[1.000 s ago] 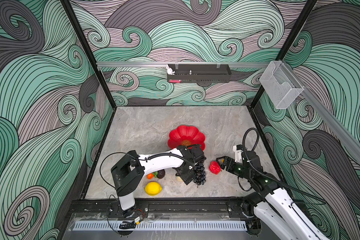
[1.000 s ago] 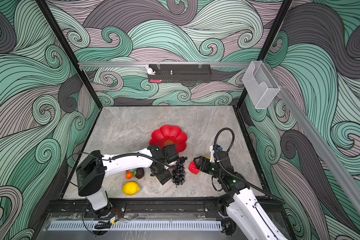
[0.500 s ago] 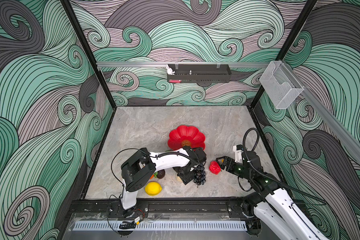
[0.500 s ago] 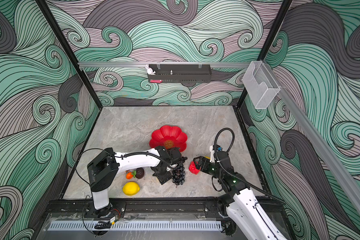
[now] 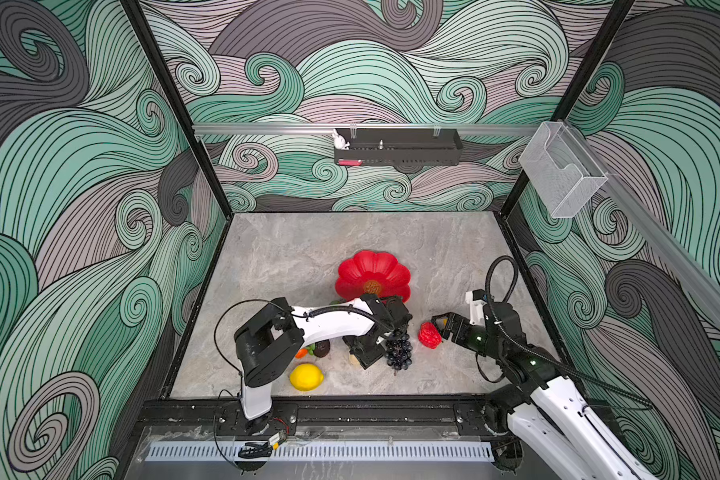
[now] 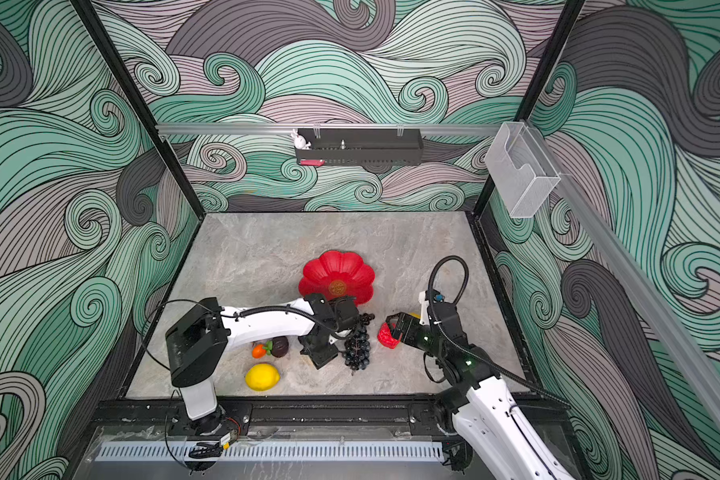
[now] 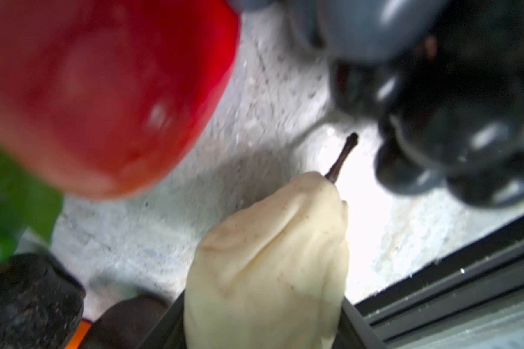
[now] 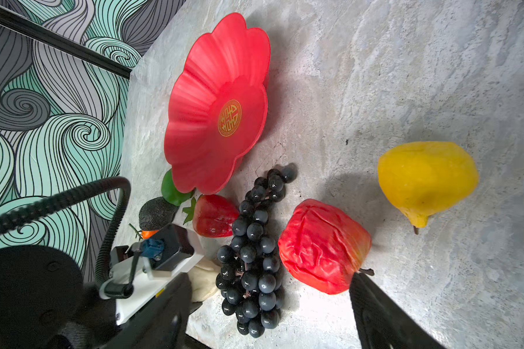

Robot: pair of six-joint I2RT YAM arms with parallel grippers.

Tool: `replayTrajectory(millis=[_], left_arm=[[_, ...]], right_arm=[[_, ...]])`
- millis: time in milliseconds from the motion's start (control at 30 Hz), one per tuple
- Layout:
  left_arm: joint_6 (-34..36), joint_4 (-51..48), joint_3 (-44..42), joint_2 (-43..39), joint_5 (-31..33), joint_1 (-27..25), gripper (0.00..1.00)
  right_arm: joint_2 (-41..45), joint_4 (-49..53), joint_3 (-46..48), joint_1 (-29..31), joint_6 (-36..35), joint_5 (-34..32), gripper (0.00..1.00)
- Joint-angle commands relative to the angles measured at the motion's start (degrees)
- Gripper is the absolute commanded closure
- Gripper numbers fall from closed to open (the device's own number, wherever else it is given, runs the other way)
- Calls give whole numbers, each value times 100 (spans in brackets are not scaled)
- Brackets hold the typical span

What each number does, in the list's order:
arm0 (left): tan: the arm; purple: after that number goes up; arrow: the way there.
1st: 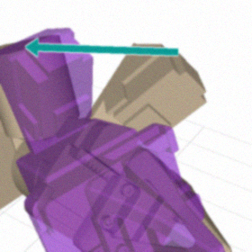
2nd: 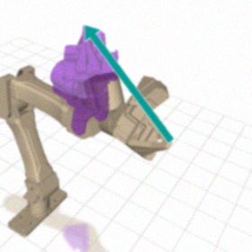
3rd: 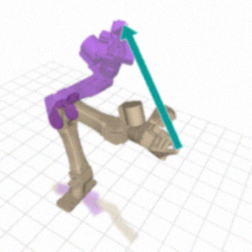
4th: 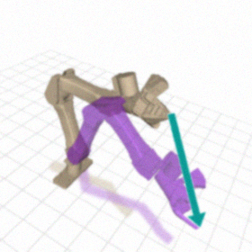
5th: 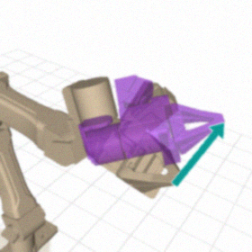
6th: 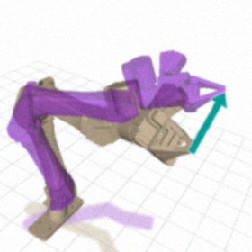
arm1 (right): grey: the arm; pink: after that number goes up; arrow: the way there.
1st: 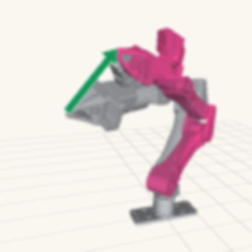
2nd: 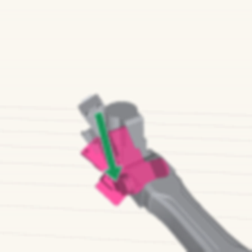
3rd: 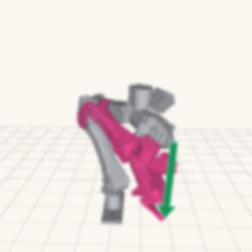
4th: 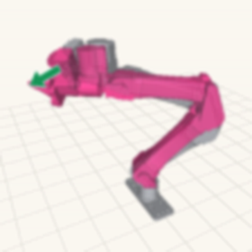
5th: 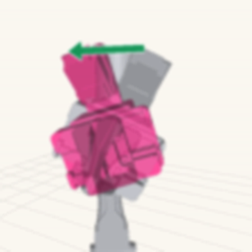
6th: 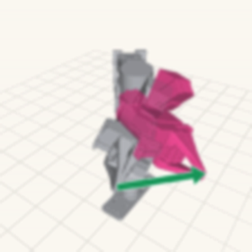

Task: Place and organize the fake fruits in the fruit bowl

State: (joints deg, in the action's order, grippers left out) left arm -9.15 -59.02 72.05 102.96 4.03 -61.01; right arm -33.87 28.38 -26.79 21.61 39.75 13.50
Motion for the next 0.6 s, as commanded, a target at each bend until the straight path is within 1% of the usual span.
replayTrajectory(millis=[0, 100, 200, 300, 433, 567], left_arm=[[-233, -134, -85, -906, 252, -68, 55], [-339, 69, -278, -1682, 484, -70, 55], [-400, 490, -484, -2441, 624, -71, 56], [-435, 1395, -845, -3053, 680, -77, 56], [-245, 3009, -1580, -3731, 671, -73, 56], [-134, 4347, -2086, -3952, 268, -64, 55]], right_arm=[[29, 107, -282, 19, -105, 65, 17], [29, 117, -416, 19, -125, 115, 17], [29, 99, -563, 28, -117, 237, 17], [58, -24, -757, 30, -59, 539, 16], [39, -165, -1045, 89, -43, 1007, 15], [29, -256, -1249, 427, -85, 1155, 12]])
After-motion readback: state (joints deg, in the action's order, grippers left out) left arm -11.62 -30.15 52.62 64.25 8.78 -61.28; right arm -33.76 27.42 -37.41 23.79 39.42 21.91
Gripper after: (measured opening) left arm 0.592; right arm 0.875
